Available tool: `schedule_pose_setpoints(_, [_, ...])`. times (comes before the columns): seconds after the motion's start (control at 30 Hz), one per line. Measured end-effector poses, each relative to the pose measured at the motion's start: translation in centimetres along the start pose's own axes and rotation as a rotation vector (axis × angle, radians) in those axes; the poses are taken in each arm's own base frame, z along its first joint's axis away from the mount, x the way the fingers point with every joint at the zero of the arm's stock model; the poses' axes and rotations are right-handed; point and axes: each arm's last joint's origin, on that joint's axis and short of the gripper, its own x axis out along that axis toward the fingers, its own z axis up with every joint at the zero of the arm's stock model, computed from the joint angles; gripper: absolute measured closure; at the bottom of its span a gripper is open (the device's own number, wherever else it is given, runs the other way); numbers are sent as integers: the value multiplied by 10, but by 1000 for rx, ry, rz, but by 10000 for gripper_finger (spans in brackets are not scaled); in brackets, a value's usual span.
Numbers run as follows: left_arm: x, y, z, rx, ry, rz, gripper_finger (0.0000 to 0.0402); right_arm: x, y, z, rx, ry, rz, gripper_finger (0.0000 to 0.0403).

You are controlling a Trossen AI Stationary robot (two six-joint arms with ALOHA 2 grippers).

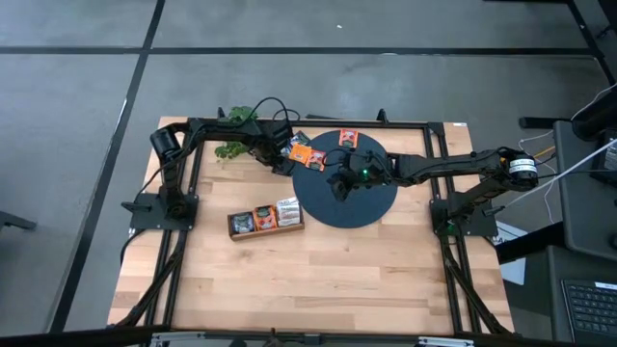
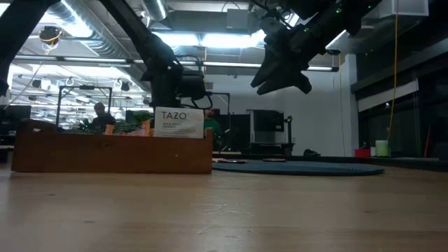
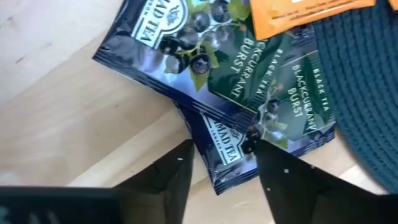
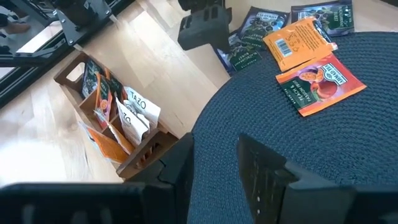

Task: Pick & Place Tea
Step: Put the purple tea bag into the left section of the wooden organizer

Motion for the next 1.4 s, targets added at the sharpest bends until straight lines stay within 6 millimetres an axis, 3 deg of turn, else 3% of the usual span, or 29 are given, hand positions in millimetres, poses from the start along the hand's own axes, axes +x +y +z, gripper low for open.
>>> schedule_pose_setpoints(0.37, [1,2,-2,51,16,18,370,0,0,0,-5,2,3,281])
schedule_pose_setpoints(0.47, [0,2,-2,74,19,20,391,0,0,0,-6,6,10,281])
schedule_pose_setpoints(0.6, [-4,5,-4,94,36,24,388,0,1,0,-7,11,17,281])
schedule_pose_setpoints(0.97, [-69,16,-22,130,-21,104,390,0,2,1,-17,2,40,281])
schedule_pose_setpoints(1.17, [-108,8,-30,92,-184,66,391,-1,9,13,38,-77,177,281])
schedule_pose_setpoints(1.4, [-152,-2,-50,36,-375,40,391,-2,2,28,144,-125,278,281])
